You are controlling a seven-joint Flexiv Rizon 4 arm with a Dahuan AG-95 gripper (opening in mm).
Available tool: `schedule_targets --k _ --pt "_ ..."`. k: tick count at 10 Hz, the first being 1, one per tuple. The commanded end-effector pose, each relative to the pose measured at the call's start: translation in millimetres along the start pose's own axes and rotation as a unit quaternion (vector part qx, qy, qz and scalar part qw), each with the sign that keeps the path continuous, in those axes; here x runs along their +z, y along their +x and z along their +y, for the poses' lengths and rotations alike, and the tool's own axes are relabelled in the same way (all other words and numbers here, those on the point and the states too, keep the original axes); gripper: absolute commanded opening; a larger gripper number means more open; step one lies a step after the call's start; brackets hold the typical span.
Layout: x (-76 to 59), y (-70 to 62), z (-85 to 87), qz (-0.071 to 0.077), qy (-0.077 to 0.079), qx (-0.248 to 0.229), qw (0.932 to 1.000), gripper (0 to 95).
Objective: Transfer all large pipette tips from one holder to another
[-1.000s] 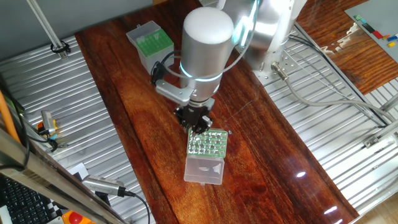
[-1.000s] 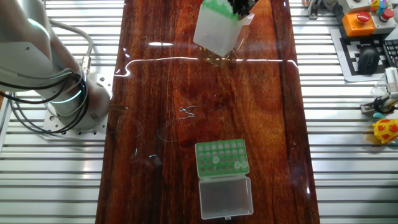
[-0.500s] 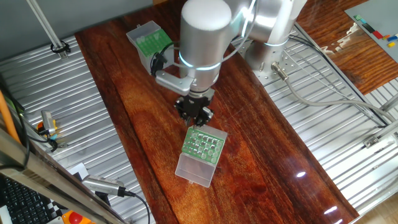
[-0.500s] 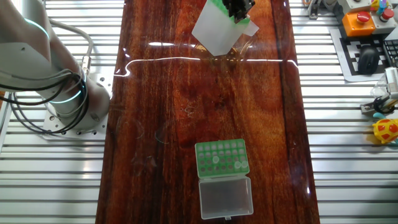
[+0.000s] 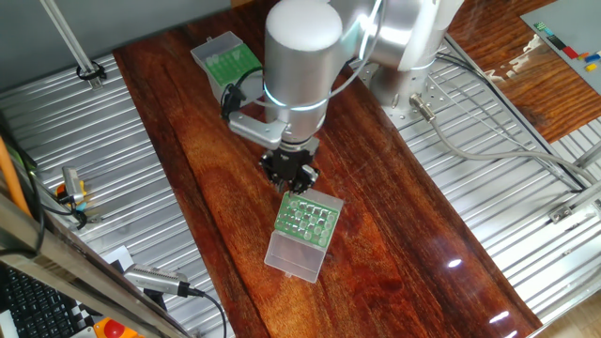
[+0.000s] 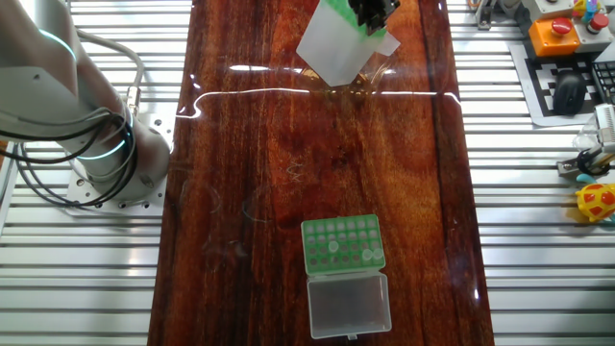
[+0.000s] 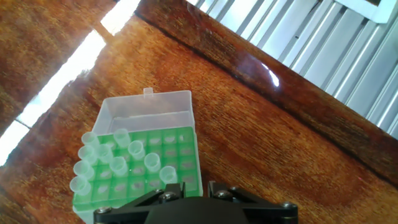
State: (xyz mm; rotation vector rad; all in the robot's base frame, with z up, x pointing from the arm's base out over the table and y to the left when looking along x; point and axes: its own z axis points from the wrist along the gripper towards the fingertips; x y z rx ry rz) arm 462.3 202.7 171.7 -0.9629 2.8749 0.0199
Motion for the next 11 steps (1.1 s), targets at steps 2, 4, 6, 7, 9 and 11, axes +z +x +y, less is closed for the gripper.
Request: schedule_targets --k 2,4,6,7,9,11 --pt "-13.9 -19.5 0.0 0.009 -0.002 -0.014 0.9999 19.0" --pt "-17.1 -48.2 13.5 0.009 -0.003 -0.002 1.0000 19.0" --pt "-20.3 -64.7 19.9 0.014 0.000 0.008 0.9999 19.0" --pt "-23.0 -66.0 19.9 0.016 0.000 0.007 0.9998 19.0" --pt "-24.6 -65.1 19.5 0.017 0.001 0.006 0.9998 19.0" --pt "-24.6 -65.1 19.5 0.008 -0.005 0.026 0.9996 19.0"
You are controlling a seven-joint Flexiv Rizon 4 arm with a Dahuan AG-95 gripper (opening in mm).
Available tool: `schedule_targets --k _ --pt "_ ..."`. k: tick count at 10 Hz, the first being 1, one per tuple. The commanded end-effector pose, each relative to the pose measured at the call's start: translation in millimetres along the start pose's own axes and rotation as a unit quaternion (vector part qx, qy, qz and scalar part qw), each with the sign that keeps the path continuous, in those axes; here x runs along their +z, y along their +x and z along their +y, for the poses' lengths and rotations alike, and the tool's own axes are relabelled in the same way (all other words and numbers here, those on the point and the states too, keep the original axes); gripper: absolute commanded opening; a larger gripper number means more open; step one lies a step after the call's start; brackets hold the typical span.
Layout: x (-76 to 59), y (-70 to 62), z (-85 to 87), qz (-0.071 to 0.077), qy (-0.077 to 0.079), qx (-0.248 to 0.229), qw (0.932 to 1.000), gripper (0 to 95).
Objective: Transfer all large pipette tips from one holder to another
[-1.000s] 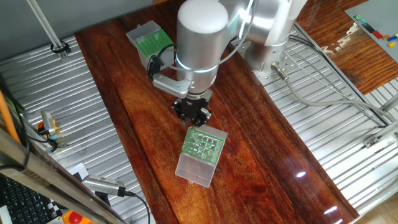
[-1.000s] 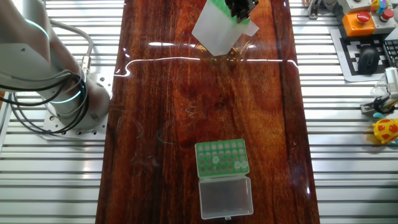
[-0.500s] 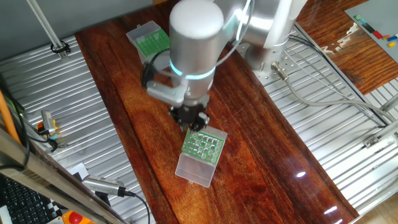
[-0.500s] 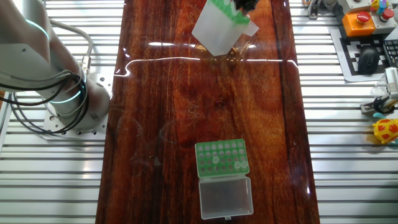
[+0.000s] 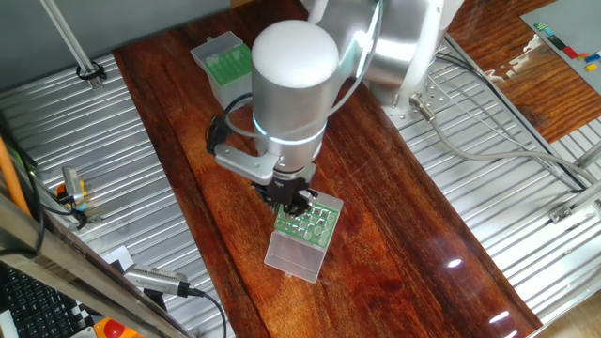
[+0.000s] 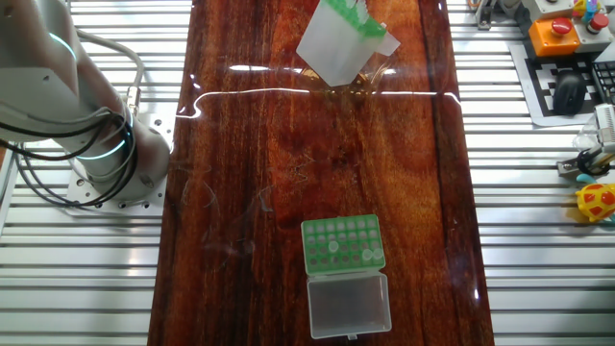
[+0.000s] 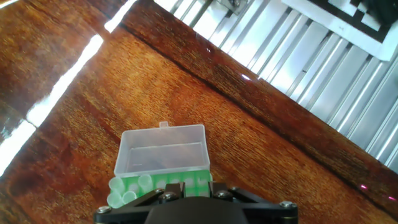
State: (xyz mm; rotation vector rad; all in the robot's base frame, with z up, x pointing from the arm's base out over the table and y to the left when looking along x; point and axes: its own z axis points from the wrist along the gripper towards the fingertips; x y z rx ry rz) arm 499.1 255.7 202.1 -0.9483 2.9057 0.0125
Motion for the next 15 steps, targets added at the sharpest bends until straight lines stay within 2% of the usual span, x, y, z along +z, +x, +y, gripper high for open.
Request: schedule_targets --k 1,3,4,6,7,8,9,11,15 --pt "-0.6 -0.8 0.0 -0.008 -0.004 0.034 0.9994 19.0" --pt "-0.6 -0.8 0.0 -0.002 -0.001 0.055 0.9985 19.0" --pt "-0.6 -0.8 0.0 0.001 -0.001 0.041 0.9992 19.0" --pt "-2.6 15.5 -16.3 0.006 -0.005 0.013 0.9999 19.0" --pt "-2.2 30.2 -29.3 0.009 -0.006 -0.004 0.9999 19.0" --pt "-1.1 34.5 -32.9 0.009 -0.006 -0.008 0.9999 19.0" --pt "4.2 52.4 -46.8 0.007 -0.005 -0.026 0.9996 19.0" --pt "7.6 71.5 -54.8 0.007 -0.005 -0.041 0.9991 19.0" --pt "7.6 71.5 -54.8 -0.005 -0.007 -0.027 0.9996 19.0"
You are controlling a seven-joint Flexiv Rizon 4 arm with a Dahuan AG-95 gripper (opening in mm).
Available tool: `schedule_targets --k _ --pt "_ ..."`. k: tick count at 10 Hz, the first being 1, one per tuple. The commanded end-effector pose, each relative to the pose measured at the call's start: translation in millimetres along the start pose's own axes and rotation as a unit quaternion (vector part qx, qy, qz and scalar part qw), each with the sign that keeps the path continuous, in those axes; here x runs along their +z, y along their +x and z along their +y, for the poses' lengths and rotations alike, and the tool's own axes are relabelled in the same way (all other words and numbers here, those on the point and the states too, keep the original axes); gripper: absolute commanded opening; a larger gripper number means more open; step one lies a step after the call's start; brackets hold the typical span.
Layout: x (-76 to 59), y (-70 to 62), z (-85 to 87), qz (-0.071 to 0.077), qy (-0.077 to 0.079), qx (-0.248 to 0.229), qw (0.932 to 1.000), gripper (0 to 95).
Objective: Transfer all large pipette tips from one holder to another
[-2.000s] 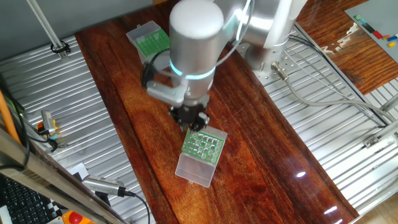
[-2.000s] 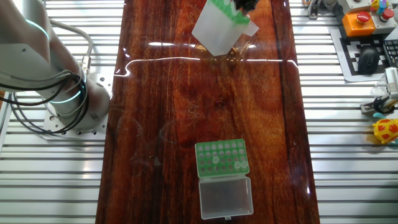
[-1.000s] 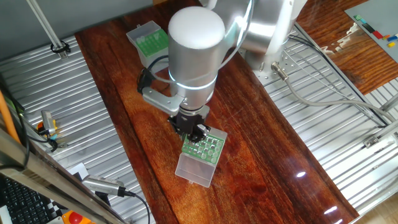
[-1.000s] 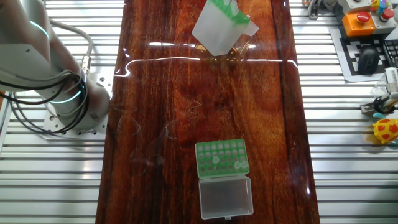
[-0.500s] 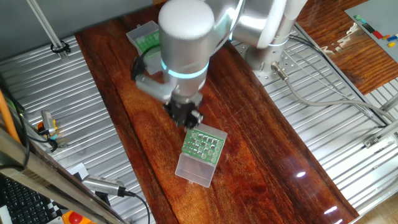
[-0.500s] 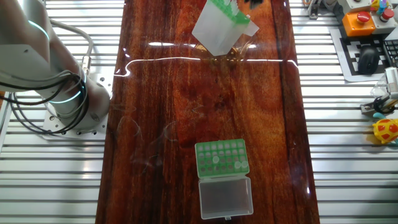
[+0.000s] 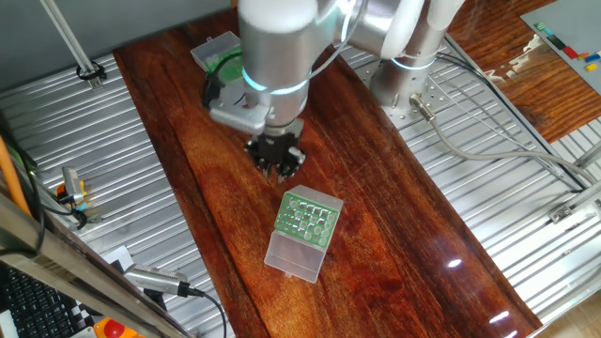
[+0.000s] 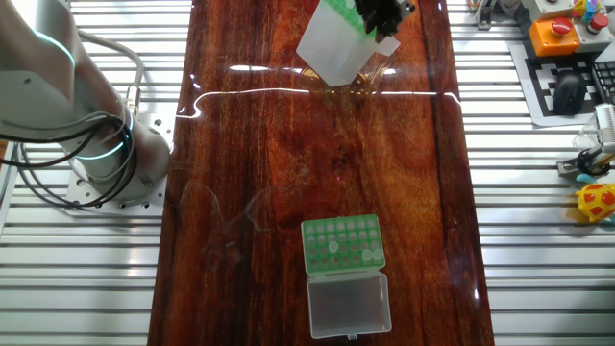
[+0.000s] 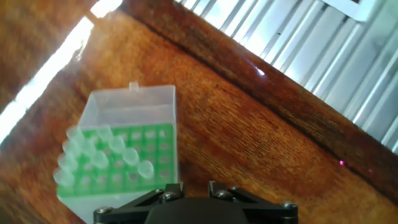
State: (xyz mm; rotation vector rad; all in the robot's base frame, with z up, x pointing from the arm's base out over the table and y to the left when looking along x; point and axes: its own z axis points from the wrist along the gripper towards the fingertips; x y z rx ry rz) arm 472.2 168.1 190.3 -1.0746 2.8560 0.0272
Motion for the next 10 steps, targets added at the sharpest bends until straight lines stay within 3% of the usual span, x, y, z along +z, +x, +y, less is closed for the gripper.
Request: schedule_targets --k 1,2,4,7,10 --pt "1.0 -2.6 -0.3 -0.006 0.002 0.030 0.9995 19.0" --pt "1.0 -2.6 -0.3 -0.010 0.004 0.041 0.9991 19.0" --pt "1.0 -2.6 -0.3 0.000 0.015 0.047 0.9988 19.0" --pt "3.2 10.1 2.5 0.013 0.019 0.039 0.9990 19.0" --pt "19.4 23.3 10.1 0.012 0.021 0.036 0.9991 19.0"
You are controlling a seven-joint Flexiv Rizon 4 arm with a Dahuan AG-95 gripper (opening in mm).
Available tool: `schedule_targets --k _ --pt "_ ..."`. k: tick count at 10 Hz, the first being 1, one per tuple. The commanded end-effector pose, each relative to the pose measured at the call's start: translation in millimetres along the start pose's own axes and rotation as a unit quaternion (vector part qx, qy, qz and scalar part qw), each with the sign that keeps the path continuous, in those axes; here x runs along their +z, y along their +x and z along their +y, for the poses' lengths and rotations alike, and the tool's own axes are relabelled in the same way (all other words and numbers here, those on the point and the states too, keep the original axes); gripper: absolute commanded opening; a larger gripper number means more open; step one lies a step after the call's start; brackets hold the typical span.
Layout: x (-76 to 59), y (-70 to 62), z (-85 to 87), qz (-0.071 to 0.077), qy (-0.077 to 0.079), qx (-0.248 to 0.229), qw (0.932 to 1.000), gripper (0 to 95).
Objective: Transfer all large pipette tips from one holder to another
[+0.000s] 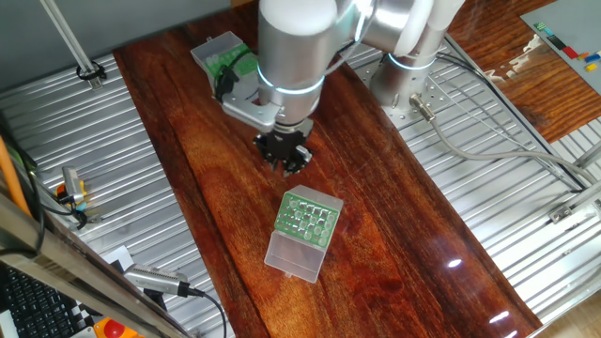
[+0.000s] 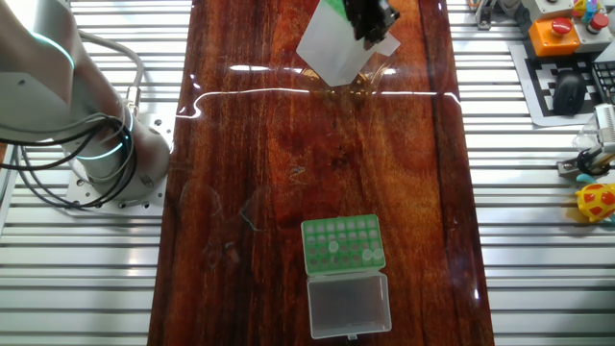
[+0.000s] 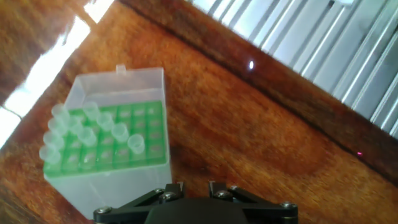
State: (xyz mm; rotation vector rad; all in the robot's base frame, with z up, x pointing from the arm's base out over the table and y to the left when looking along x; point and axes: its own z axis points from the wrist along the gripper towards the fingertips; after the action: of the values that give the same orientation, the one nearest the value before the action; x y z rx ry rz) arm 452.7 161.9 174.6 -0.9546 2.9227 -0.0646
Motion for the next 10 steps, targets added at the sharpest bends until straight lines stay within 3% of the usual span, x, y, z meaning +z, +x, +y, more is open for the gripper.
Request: schedule_targets --k 1,6,8,10 --pt "10.4 3.3 3.8 -0.011 -0.006 -0.007 0.9999 19.0" --pt "27.9 -5.2 21.6 -0.009 -0.004 -0.002 1.0000 19.0" --pt "32.4 -14.9 29.4 -0.010 -0.001 0.005 0.9999 19.0" --pt "28.6 -32.4 27.1 -0.012 -0.002 0.002 0.9999 19.0"
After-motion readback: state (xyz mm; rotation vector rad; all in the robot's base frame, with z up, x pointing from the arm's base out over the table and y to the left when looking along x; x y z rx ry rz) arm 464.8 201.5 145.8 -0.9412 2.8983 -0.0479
